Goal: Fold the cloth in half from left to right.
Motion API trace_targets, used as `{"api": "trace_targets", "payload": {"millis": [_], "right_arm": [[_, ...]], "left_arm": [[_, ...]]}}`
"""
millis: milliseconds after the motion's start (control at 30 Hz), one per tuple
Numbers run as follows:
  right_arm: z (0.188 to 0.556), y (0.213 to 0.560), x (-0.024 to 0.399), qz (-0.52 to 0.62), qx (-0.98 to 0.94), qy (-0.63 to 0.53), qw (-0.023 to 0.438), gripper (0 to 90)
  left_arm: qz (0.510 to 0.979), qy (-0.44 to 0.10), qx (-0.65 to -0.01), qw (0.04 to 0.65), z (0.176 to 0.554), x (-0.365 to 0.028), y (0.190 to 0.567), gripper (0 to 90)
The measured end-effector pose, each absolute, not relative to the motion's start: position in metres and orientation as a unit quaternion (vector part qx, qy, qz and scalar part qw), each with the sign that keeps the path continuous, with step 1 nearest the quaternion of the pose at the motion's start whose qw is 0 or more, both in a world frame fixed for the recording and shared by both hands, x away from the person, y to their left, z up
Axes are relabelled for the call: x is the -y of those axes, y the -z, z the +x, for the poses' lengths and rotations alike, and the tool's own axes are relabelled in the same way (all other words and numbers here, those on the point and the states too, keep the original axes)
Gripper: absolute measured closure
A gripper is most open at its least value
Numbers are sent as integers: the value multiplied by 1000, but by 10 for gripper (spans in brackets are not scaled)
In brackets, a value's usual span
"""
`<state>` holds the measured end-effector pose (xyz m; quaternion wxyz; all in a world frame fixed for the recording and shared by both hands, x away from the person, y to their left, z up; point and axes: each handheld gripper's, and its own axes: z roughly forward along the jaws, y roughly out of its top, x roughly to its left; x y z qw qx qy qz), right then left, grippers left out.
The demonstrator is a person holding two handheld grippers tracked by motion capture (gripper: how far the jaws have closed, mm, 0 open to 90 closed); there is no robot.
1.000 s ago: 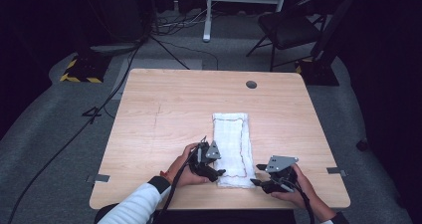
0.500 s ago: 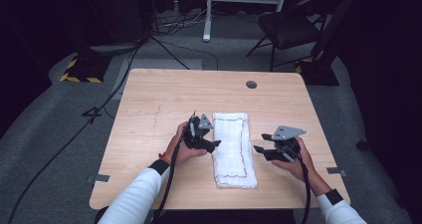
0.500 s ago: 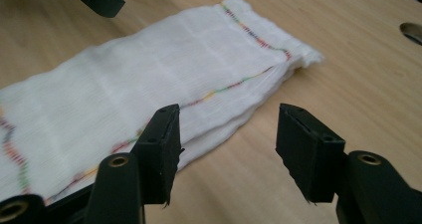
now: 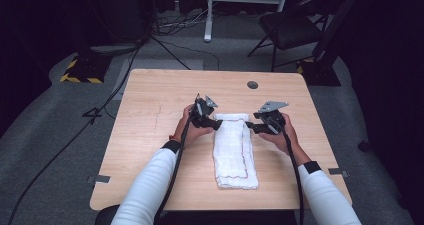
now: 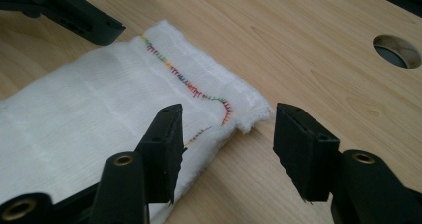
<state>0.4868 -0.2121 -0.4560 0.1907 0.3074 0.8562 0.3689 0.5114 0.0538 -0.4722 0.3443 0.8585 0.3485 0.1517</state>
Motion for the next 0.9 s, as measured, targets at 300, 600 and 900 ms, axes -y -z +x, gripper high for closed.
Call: {"api": "trace_targets", "payload": {"millis": [300,600,900], "right_arm": [[519,471,201,339,-856,-348,178,470],[536,488,197,361,-857,-332,156,451],[545,490,197,363,-859,-342,119,518]], "left_arm": [[861,-151,-369,317,529,-42,490,250],[854,-121,-372,342,536,-48,497,227],[865,-106,-347,348,539,-49,497,261]]}}
